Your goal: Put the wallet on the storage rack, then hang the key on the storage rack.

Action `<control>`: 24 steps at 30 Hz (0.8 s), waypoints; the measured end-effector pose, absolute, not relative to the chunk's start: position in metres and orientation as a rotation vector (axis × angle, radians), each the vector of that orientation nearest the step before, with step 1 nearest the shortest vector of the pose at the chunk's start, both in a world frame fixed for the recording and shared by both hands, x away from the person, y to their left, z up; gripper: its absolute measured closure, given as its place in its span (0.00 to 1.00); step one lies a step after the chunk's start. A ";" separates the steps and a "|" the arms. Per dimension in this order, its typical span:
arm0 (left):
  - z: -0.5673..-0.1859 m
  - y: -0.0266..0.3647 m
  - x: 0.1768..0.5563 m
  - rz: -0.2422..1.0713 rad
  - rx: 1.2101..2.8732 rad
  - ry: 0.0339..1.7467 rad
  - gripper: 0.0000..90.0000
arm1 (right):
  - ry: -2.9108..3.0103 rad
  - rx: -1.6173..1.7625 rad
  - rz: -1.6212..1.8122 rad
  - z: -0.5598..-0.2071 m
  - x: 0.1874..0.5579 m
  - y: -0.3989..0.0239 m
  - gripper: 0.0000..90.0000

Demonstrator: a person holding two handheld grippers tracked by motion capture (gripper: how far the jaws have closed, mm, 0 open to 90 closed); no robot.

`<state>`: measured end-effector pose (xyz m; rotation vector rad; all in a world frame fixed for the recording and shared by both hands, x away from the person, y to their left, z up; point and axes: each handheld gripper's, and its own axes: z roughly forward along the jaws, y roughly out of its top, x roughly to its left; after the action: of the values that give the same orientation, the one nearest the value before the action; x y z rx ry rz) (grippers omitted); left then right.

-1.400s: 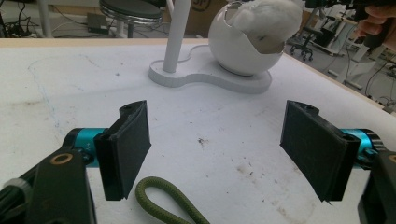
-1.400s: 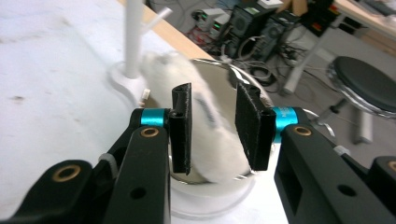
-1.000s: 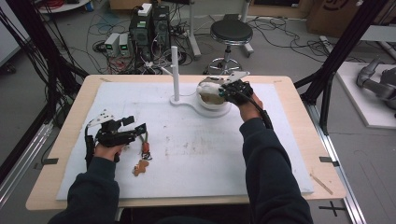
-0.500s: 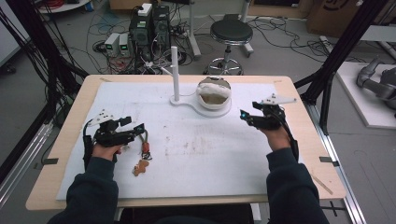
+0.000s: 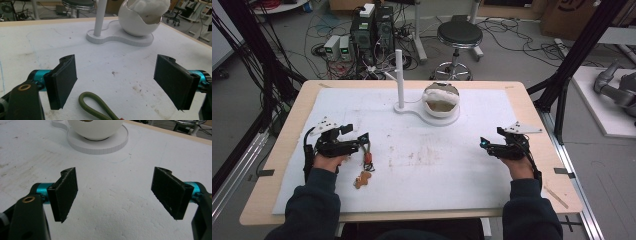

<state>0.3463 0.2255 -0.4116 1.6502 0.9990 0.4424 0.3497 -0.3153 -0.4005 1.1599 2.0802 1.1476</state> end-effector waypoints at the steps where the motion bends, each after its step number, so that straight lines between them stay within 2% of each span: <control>1: -0.412 0.224 0.346 0.440 1.646 1.002 0.20 | 2.078 1.168 1.148 -0.400 0.349 -0.316 0.24; 8: -0.412 0.226 0.346 0.436 1.649 1.001 0.20 | 2.068 1.187 1.156 -0.401 0.346 -0.319 0.24; 14: -0.417 0.223 0.348 0.451 1.702 1.065 0.21 | 2.072 1.195 1.146 -0.404 0.347 -0.318 0.24; 21: -0.421 0.219 0.345 0.459 1.734 1.101 0.30 | 2.101 1.174 1.120 -0.405 0.346 -0.315 0.24; 24: -0.424 0.217 0.344 0.435 1.770 1.113 0.43 | 2.098 1.171 1.133 -0.404 0.346 -0.316 0.25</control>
<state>0.3444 0.2165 -0.4241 1.7703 1.1132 0.4347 0.3460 -0.3162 -0.4045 1.1706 2.0981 1.1327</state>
